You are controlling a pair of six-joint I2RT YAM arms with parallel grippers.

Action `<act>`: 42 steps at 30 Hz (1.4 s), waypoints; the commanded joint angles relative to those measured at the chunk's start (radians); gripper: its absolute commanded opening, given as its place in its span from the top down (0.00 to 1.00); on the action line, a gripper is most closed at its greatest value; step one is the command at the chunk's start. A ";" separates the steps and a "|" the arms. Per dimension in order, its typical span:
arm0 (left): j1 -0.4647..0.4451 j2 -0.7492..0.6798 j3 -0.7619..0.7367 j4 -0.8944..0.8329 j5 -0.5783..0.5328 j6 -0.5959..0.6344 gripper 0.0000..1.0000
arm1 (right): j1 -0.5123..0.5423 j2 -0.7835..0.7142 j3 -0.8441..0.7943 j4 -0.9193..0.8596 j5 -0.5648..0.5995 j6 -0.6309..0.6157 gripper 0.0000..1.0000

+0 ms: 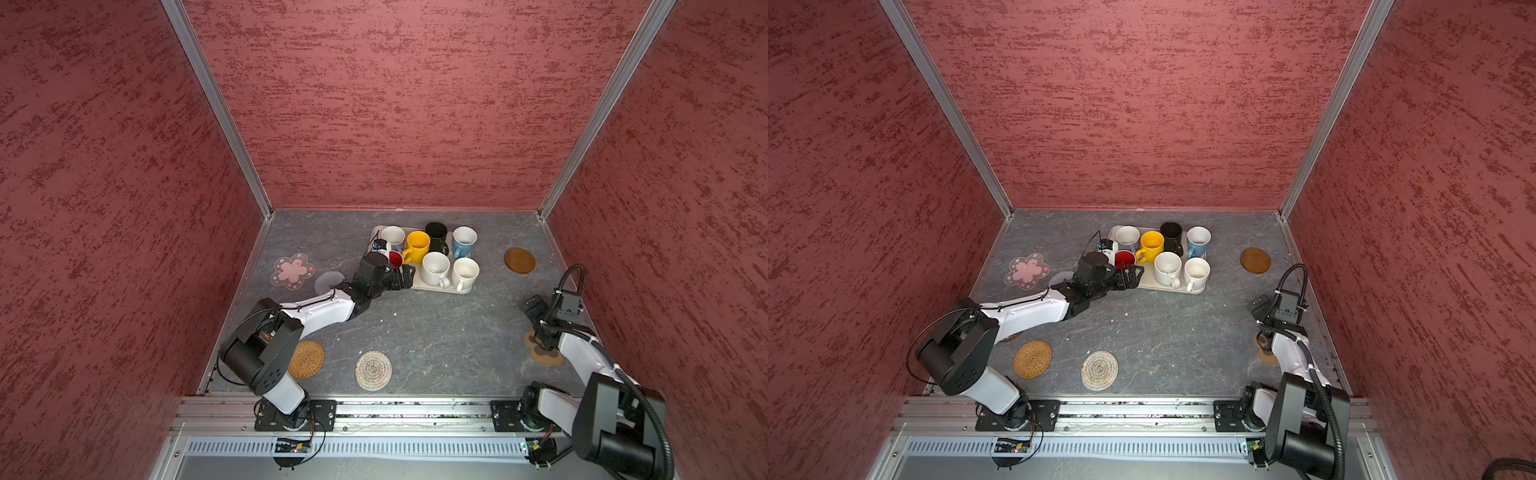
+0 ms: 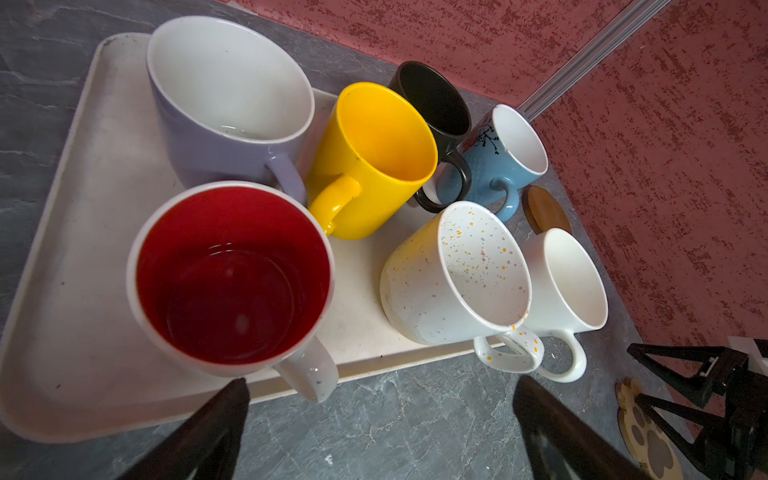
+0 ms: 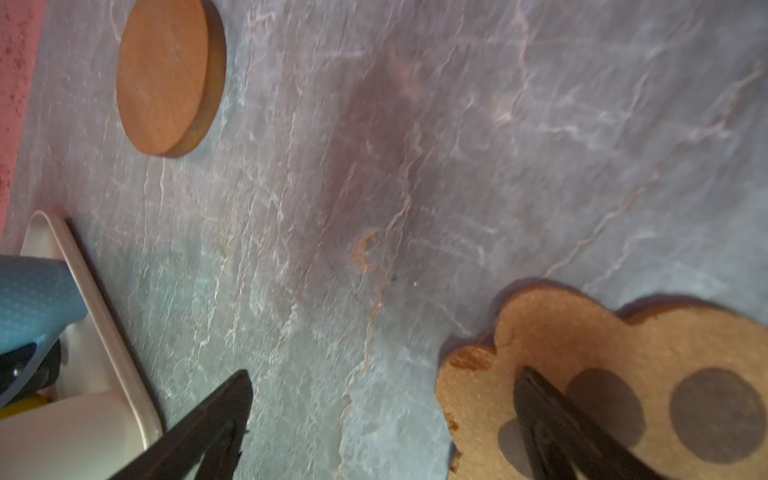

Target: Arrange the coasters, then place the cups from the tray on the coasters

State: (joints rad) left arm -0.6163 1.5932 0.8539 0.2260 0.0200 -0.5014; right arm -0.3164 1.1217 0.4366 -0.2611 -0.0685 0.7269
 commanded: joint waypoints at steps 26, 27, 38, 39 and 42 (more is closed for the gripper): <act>0.023 -0.019 -0.024 0.045 -0.011 -0.002 0.00 | -0.247 0.051 0.207 -0.248 0.153 -0.078 0.06; 0.025 -0.018 -0.024 0.048 -0.010 -0.004 0.00 | -0.250 0.050 0.201 -0.247 0.163 -0.078 0.06; 0.063 -0.022 -0.043 0.066 0.031 -0.032 0.00 | -0.253 0.039 0.159 -0.242 0.200 -0.078 0.05; 0.066 -0.024 -0.045 0.065 0.031 -0.032 0.00 | -0.253 0.038 0.156 -0.241 0.195 -0.077 0.05; 0.072 -0.030 -0.049 0.066 0.031 -0.034 0.00 | -0.253 0.032 0.137 -0.232 0.179 -0.073 0.05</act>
State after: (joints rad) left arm -0.5518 1.5818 0.8158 0.2630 0.0368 -0.5274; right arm -0.5663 1.1706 0.5949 -0.5007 0.0986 0.6498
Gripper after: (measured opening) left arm 0.996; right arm 0.952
